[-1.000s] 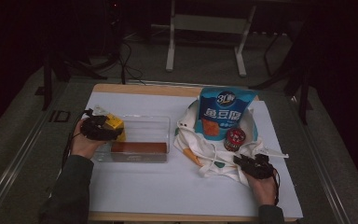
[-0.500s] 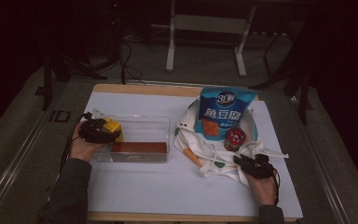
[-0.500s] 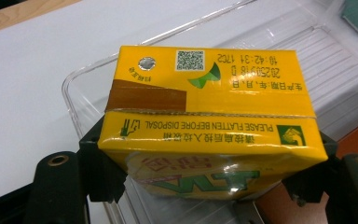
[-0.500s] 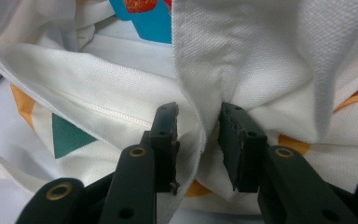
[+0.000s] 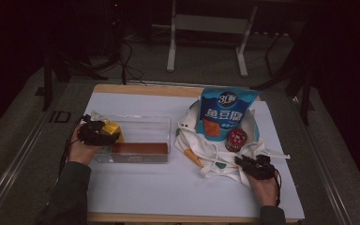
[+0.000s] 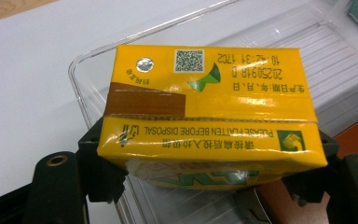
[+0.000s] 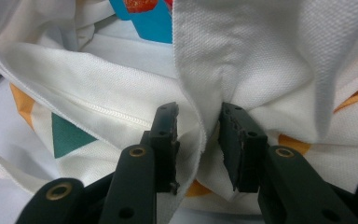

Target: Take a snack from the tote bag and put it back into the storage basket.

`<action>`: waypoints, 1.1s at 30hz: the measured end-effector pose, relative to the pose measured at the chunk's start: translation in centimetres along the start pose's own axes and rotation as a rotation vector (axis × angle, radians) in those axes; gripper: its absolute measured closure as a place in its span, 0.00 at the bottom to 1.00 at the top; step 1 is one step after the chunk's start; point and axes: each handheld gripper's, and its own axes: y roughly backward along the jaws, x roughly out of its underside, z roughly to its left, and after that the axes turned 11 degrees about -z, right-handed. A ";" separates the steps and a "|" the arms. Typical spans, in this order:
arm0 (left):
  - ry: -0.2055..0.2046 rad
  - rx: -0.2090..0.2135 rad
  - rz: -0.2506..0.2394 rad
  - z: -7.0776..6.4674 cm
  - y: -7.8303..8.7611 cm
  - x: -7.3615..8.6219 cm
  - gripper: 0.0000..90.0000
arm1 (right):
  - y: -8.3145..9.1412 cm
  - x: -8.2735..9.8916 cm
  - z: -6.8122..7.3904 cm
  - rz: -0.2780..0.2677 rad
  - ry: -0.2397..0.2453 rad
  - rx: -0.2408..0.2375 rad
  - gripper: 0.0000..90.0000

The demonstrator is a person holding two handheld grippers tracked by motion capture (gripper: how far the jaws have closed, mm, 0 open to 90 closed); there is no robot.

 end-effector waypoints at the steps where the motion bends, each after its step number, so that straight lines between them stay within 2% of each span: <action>1: 0.003 -0.004 0.003 0.0 0.1 0.0 0.31 | 0.0 0.0 0.0 -0.001 -0.001 -0.001 0.74; 10: 0.009 -0.017 0.002 -0.4 0.6 0.1 0.30 | 0.0 0.0 0.0 0.000 -0.001 0.000 0.74; 14: -0.002 -0.051 0.006 -0.9 0.9 0.1 0.29 | 0.0 0.0 0.0 0.000 -0.001 0.000 0.74; 19: -0.008 -0.066 0.004 -1.2 1.2 0.2 0.28 | 0.0 0.0 0.0 0.000 -0.001 0.000 0.74; 28: 0.008 -0.051 0.000 -0.7 3.1 0.8 0.28 | 0.0 0.0 0.0 0.000 0.001 0.000 0.74; 33: 0.020 -0.045 -0.031 -0.2 3.9 1.3 0.30 | 0.0 0.0 0.0 0.000 0.002 0.001 0.74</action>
